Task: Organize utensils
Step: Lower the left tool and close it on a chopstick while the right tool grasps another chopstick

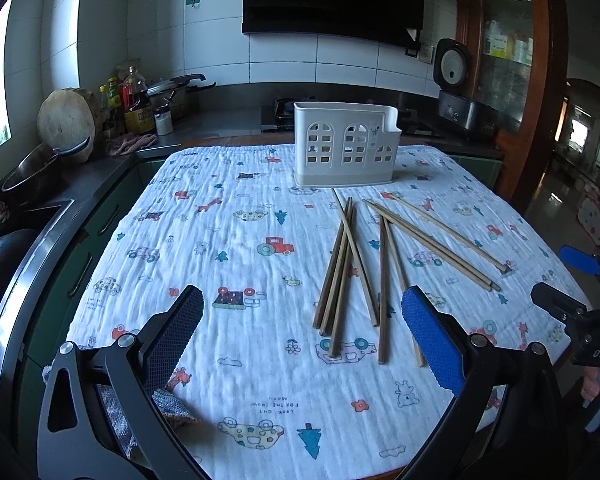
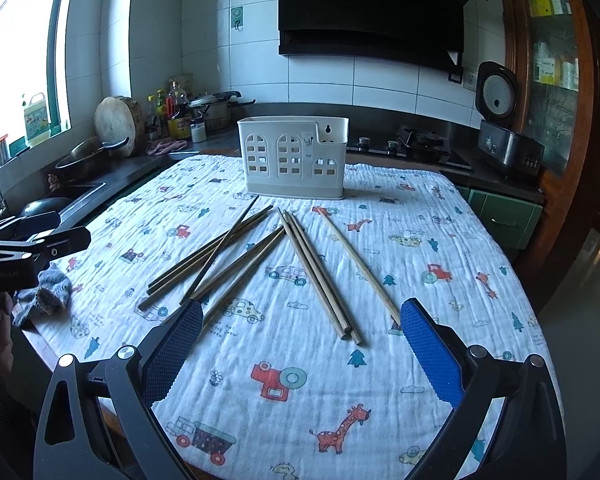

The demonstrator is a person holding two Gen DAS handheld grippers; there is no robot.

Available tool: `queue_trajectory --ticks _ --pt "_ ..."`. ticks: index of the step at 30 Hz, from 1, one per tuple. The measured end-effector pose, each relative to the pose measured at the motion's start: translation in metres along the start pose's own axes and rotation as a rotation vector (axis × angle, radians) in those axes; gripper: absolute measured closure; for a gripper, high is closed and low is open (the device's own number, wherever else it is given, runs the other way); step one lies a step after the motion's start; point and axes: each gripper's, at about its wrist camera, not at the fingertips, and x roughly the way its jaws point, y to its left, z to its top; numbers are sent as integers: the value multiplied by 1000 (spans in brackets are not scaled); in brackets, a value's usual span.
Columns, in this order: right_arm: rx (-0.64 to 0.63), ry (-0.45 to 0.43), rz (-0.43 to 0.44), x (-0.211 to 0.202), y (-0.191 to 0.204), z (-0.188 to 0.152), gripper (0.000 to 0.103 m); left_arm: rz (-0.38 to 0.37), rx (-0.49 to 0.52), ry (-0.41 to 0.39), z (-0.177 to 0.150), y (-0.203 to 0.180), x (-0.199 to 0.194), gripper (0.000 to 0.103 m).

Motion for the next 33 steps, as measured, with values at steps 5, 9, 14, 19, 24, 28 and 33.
queue_trajectory --ticks 5,9,14,19,24,28,33 --pt "-5 25 -6 11 -8 -3 7 -16 5 15 -1 -4 11 6" --pt "3 33 -13 17 -16 -3 8 -43 10 28 -1 -13 23 8" --pt "20 37 -14 24 -24 -3 8 -116 -4 60 0 -27 45 26" --pt "36 60 -1 37 -30 -4 11 -163 -16 112 -1 -40 74 51" --pt "54 90 10 51 -36 -6 17 -190 -32 173 -2 -47 106 79" --pt "59 106 33 58 -39 -6 25 -204 -53 214 -3 -45 124 87" --pt "55 123 39 67 -43 -6 29 -214 -88 245 -4 -41 138 91"
